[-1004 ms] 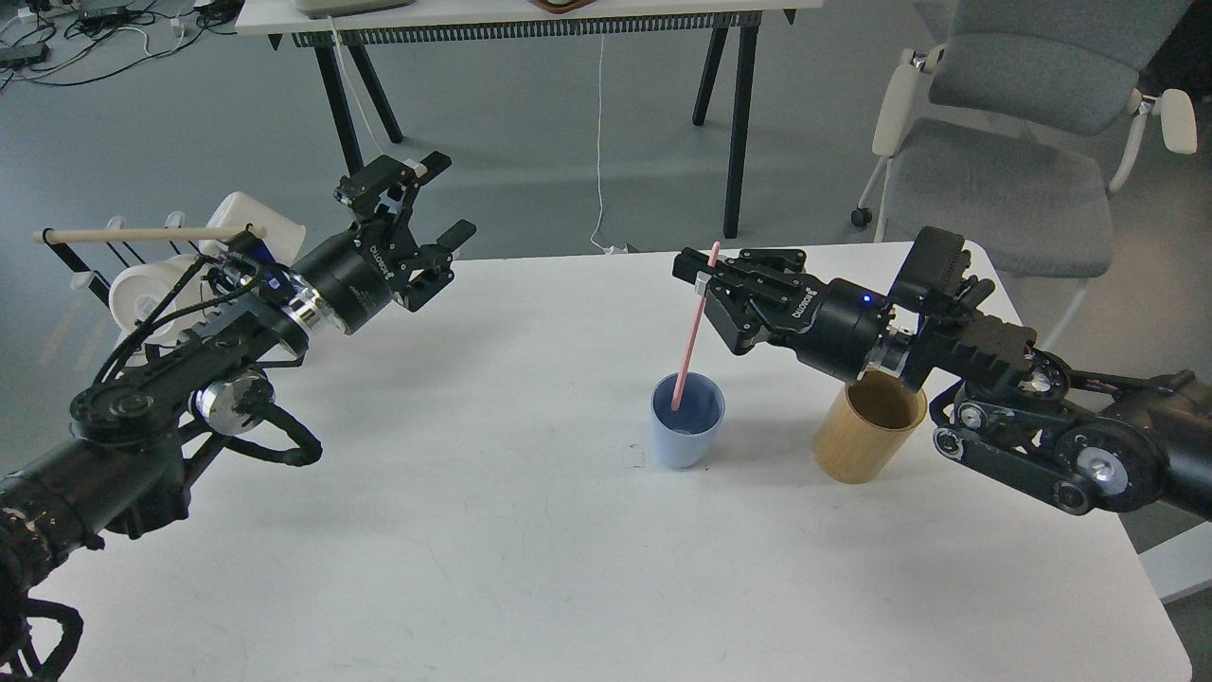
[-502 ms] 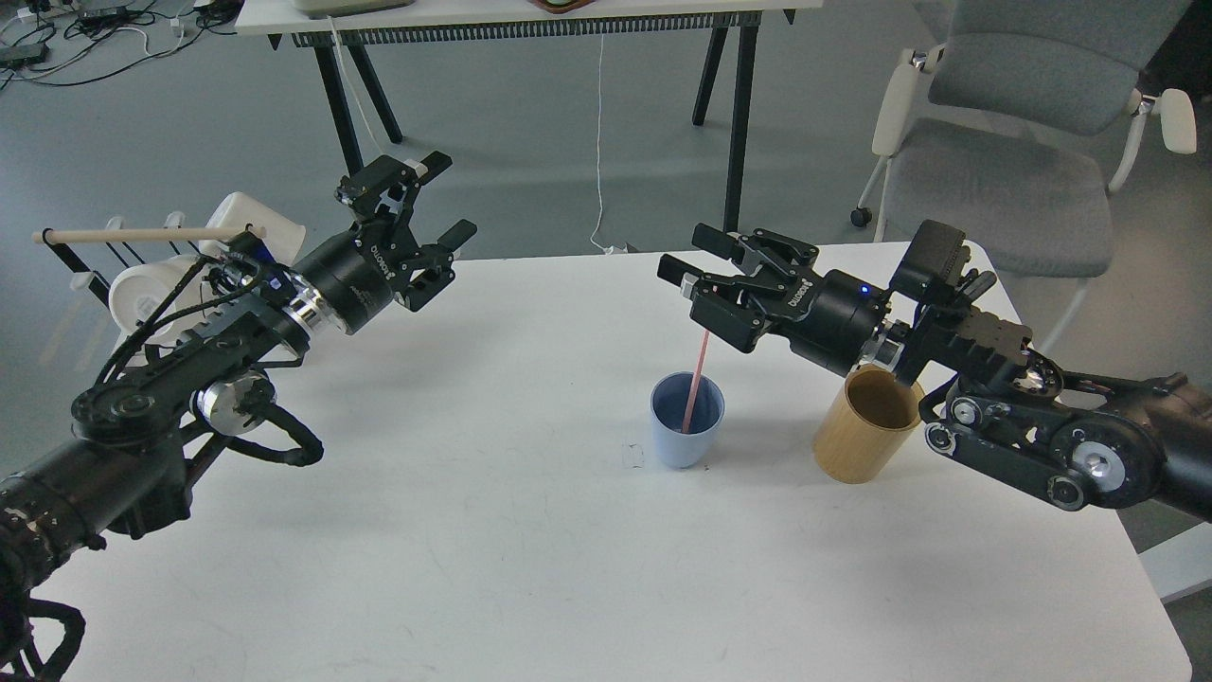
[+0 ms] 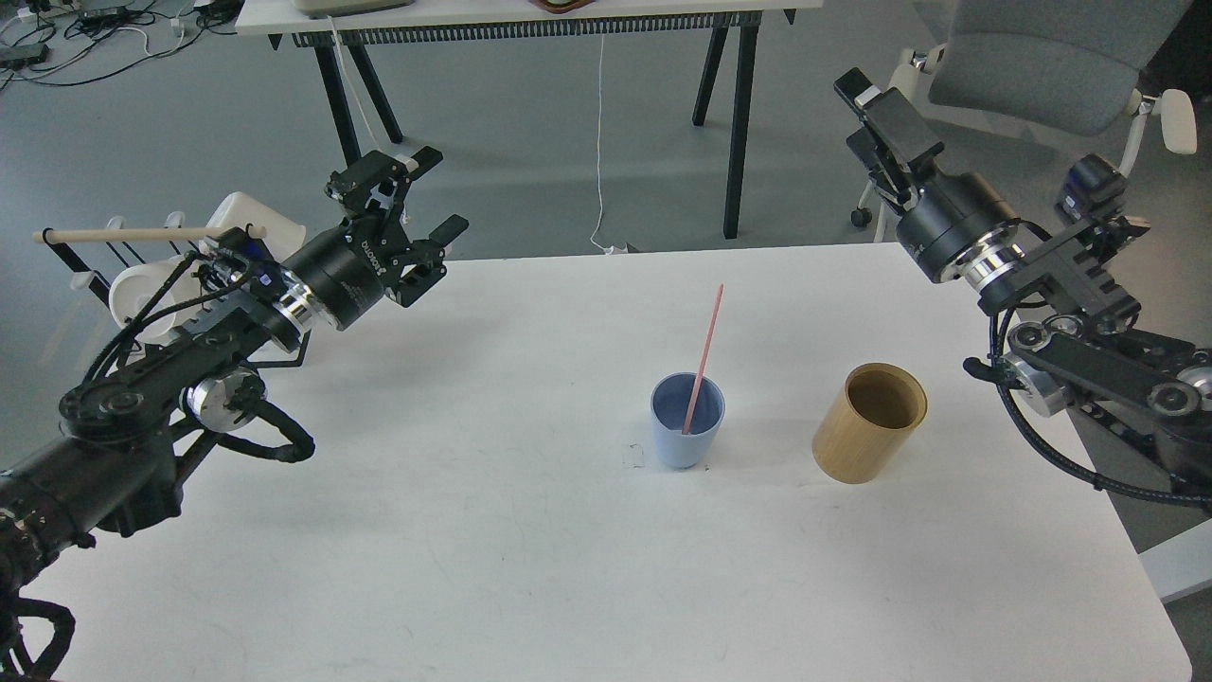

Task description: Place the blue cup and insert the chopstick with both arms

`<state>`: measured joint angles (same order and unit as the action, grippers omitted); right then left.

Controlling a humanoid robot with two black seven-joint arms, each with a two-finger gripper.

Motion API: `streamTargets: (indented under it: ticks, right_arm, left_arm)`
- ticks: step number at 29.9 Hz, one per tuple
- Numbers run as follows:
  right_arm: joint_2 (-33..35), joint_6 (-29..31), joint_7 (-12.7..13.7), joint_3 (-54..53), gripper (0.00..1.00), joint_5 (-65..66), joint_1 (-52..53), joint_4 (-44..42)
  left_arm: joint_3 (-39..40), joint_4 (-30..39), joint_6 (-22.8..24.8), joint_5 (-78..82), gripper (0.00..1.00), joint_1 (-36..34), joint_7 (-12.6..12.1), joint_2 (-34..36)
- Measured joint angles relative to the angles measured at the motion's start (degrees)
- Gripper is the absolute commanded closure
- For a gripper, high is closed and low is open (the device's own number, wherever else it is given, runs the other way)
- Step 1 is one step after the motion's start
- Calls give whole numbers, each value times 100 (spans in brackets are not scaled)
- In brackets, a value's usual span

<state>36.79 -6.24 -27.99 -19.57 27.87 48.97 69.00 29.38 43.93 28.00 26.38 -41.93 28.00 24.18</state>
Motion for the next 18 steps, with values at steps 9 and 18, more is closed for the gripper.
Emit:
streamTargets:
  ticks: [9,18]
  right_arm:
    - [95,2605,0,-773,1,-1359,-437,-263]
    - [-18,2523,-1,-1003,1,-1407,-509,-515]
  left_arm:
    - [533,10,-1,-17,13,49,0,250]
    - [551,11,-1,-19,13,130,0,224]
